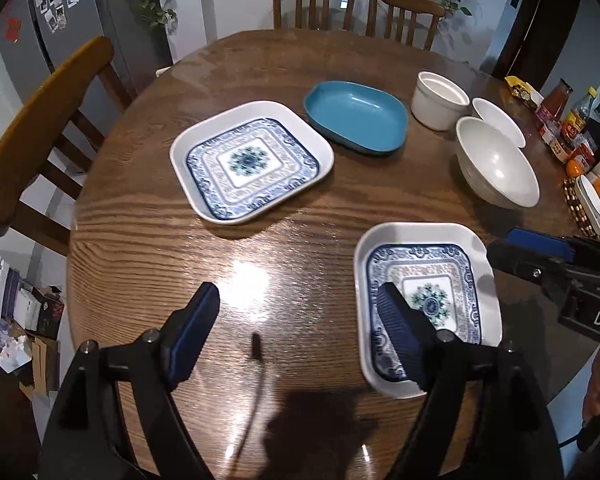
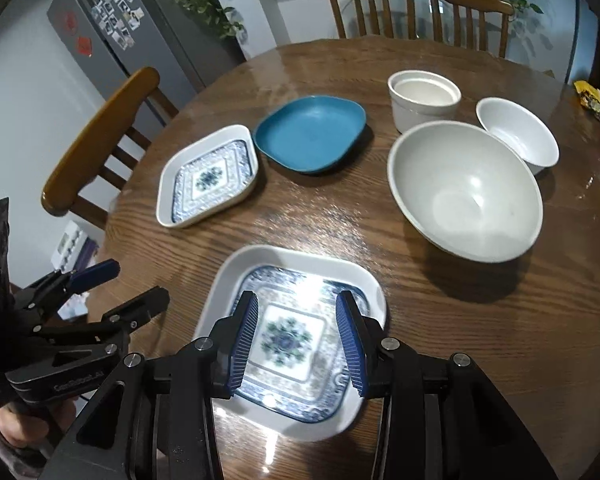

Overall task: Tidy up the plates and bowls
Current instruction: 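Lift the patterned plate with both tools and carry it toward the other patterned plate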

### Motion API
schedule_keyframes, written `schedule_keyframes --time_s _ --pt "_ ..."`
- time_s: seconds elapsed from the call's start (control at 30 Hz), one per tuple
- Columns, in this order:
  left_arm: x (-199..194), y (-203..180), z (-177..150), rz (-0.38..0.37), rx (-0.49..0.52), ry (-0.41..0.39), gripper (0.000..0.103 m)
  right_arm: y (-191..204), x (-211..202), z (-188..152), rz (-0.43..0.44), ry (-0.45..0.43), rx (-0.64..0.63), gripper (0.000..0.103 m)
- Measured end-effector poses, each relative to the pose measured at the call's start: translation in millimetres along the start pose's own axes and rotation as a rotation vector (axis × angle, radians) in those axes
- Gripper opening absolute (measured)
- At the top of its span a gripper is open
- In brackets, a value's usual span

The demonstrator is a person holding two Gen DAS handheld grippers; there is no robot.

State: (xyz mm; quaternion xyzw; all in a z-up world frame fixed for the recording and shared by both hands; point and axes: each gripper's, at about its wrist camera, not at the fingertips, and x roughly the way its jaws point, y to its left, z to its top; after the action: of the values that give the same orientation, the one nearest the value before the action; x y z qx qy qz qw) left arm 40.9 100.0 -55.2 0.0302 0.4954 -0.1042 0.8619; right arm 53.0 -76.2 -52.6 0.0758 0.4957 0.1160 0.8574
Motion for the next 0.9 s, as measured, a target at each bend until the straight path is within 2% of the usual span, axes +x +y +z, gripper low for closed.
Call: schedule_keyframes --time_s 0.23,0.53,0.7,0.9 --pt "-3.9 20.9 2.9 0.007 -0.005 -0.006 0.080 16.8 0.1 1.8 -0.001 -0.012 0.007 0.041" --pt "4.1 63.0 15.5 0.000 -0.068 0.009 0.080 32.0 15.5 7.0 -0.010 -0.005 0.043 0.041" --pt "17.6 94.1 31.3 0.016 -0.131 0.017 0.080 37.8 32.4 18.3 -0.001 -0.001 0.081 0.041" --pt "48.3 110.6 56.6 0.045 -0.159 0.025 0.080 39.2 65.3 47.8 0.022 0.005 0.134 0.041"
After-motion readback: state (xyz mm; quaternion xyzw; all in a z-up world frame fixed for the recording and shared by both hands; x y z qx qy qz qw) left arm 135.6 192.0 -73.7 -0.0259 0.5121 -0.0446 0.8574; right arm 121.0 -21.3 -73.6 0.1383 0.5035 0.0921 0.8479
